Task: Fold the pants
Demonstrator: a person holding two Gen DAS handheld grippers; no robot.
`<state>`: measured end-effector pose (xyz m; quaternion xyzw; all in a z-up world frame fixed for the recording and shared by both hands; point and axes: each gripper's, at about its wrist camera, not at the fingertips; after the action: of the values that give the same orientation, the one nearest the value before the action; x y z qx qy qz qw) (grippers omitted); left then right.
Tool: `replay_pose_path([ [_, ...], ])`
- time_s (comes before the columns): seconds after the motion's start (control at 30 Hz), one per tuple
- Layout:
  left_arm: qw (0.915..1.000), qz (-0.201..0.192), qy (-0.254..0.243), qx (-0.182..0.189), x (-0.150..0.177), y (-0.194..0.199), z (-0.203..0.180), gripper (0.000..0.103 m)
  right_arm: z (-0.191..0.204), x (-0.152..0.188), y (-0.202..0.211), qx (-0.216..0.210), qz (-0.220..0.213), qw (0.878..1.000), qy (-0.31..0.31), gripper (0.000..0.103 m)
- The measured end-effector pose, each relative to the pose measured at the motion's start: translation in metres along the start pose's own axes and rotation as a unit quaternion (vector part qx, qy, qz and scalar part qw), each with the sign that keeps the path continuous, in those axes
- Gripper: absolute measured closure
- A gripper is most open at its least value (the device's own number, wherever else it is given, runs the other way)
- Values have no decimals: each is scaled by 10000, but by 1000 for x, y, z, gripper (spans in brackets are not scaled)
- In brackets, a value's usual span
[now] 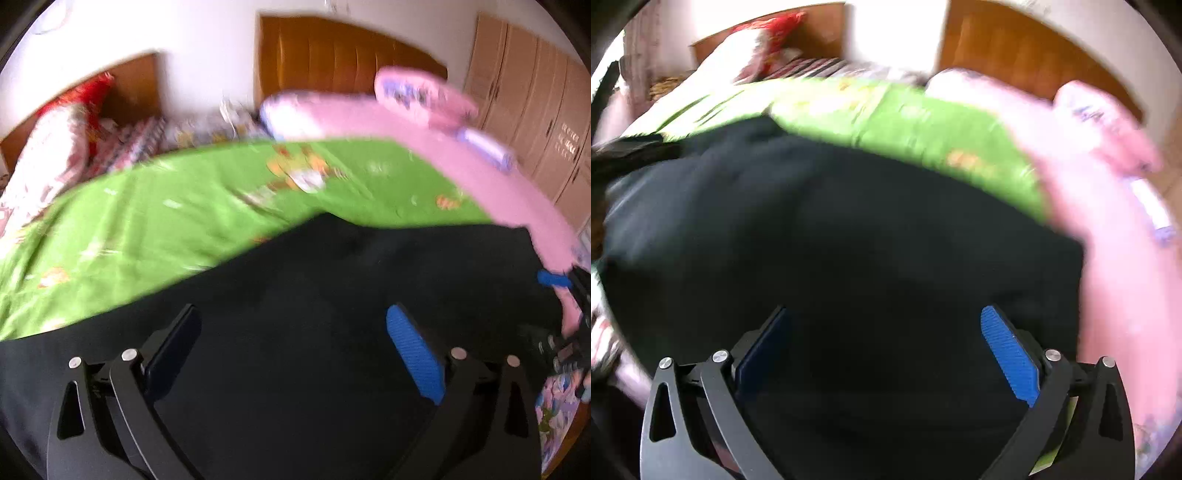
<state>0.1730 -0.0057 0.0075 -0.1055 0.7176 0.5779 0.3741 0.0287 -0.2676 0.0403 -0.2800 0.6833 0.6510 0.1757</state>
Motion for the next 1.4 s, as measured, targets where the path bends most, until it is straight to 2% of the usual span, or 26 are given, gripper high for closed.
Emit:
replay_pose_path([
  [0.07,9983,-101,333,-473,17,24,40,2,27,-25,9,-643,-531,9964,114,4],
  [0.13,9940,63,768,-773,32,30,74,2,66,-56,1,-1361,-756,9875,253,4],
  [0.17,9903,150,1050,-895,44,32,93,2,84,-68,-7,-1574,-700,9844,355,4],
  [0.27,9828,430,1585,-840,78,33,132,2,151,-101,-44,-1948,-407,9764,842,4],
  [0.33,9799,545,1796,-671,98,31,150,2,182,-111,-75,-1896,48,9761,1065,4],
  [0.43,9854,227,1663,-292,113,44,153,2,198,-101,-118,-1456,695,9780,1321,4],
  [0.5,9856,168,1662,-278,116,49,153,2,184,-94,-120,-1749,599,9758,1170,4],
  [0.53,9838,55,1768,-297,119,58,156,2,174,-93,-119,-1671,660,9777,1091,4],
  [0.6,9803,-277,1954,-119,128,80,164,2,159,-92,-120,-1225,688,9846,1044,4],
  [0.63,9759,-507,2123,-43,136,95,170,2,153,-91,-121,-1332,709,9846,888,4],
  [0.7,9655,-802,2474,-139,153,122,191,2,142,-92,-123,-1445,671,9855,591,4],
  [0.77,9455,-972,3105,-137,179,150,225,2,141,-93,-126,-1457,628,9861,493,4],
  [0.83,9195,-1170,3742,284,204,168,260,2,147,-95,-132,-1334,598,9880,506,4],
  [0.9,8843,-1315,4389,896,231,175,298,3,147,-95,-132,-1239,578,9890,558,4],
  [0.93,8633,-1385,4713,1159,246,175,316,3,145,-95,-131,-1234,571,9891,565,4],
  [0.97,8519,-1443,4869,1283,254,174,329,3,142,-95,-130,-1272,563,9888,534,4],
  [1.03,8401,-1408,5099,1198,264,164,350,7,138,-91,-126,-1354,547,9881,474,4],
  [1.13,8288,-1383,5299,1144,267,146,365,10,137,-91,-125,-1380,545,9879,455,4],
  [1.2,8279,-1386,5338,1024,266,136,370,11,137,-91,-125,-1349,550,9882,481,4],
  [1.27,8253,-1328,5387,1053,263,125,378,15,137,-91,-125,-1334,552,9883,488,4],
  [1.4,8257,-1304,5371,1127,260,118,384,17,138,-91,-125,-1320,550,9885,495,4],
])
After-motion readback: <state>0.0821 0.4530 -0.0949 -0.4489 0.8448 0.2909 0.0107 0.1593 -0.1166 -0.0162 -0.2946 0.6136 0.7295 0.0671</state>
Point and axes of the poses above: each gripper's, at about its wrist camera, not at the fingertips, and y roughly against the way its jaws point, z to its left, x to its underside, and after that the axes turned 2 degrees about z, right-handed
